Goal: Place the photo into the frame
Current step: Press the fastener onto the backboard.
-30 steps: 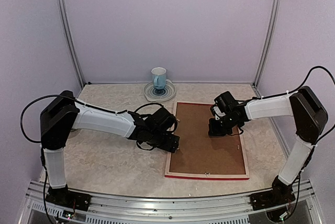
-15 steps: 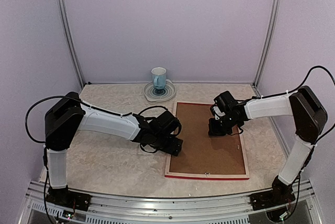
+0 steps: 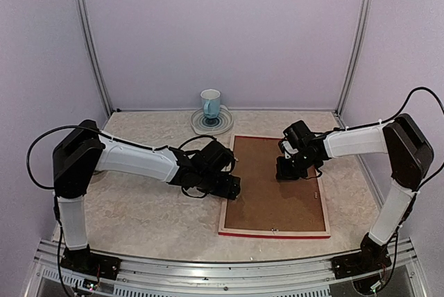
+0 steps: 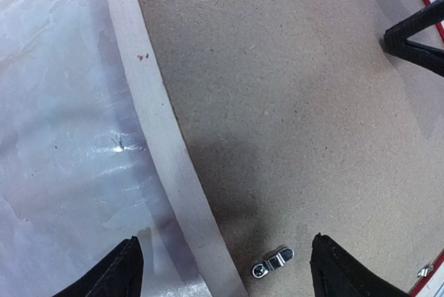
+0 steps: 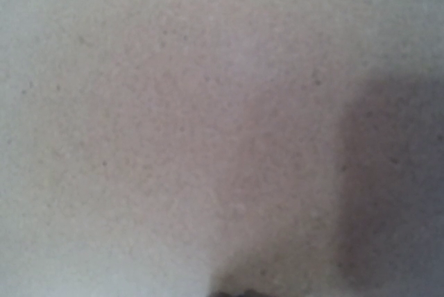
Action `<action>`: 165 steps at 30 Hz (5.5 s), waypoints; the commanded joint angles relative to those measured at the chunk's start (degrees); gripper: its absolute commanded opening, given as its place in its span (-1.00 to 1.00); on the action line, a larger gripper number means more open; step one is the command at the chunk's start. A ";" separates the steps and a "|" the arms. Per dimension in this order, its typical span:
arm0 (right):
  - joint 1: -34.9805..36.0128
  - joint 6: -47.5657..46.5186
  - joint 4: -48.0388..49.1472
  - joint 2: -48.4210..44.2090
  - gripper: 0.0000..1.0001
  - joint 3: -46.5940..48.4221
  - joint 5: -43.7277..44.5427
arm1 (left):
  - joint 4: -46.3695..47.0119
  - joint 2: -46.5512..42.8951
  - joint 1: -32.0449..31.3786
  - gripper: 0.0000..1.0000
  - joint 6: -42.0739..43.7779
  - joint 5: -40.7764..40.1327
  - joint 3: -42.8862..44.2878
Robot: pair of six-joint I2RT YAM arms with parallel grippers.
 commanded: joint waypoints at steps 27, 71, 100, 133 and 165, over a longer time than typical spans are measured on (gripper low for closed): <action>0.58 -0.22 -0.80 1.31 -0.80 -0.36 0.42 | 1.37 -1.02 -1.94 0.61 -0.72 -6.47 -0.87; 0.57 -0.36 -1.03 1.66 -0.79 -0.08 0.61 | -1.19 3.51 -1.28 0.40 1.12 -4.22 0.33; 0.63 -0.71 -1.40 1.99 -0.79 0.50 0.49 | 0.60 0.82 0.12 0.20 0.61 -4.79 -0.65; 0.63 -0.27 -0.87 2.10 -0.78 -0.27 0.22 | -6.85 3.48 -2.43 0.11 4.33 -8.43 4.62; 0.56 -0.35 -1.31 1.66 -0.78 -0.31 0.39 | -7.63 4.79 -2.82 -0.54 4.25 -6.73 4.87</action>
